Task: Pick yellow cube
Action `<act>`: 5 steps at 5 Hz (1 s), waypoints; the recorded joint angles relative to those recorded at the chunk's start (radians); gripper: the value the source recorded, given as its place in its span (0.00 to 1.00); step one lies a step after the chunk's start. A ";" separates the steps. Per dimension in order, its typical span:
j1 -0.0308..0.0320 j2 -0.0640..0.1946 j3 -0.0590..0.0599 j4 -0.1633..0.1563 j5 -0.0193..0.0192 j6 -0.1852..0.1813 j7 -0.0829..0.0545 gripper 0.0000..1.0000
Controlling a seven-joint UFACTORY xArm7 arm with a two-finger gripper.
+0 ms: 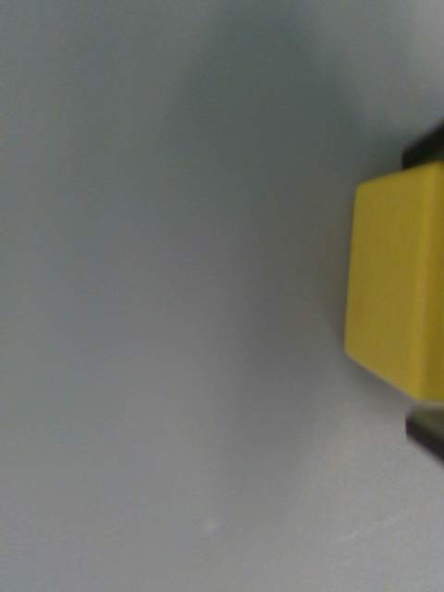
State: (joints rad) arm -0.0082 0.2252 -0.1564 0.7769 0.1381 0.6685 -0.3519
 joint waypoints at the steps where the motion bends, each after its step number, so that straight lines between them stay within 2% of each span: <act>1: 0.0000 0.000 0.000 0.000 0.0000 0.000 0.000 1.00; 5: 0.0002 -0.008 0.000 0.009 -0.0025 0.017 0.002 1.00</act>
State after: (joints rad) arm -0.0080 0.2171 -0.1566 0.7863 0.1356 0.6859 -0.3495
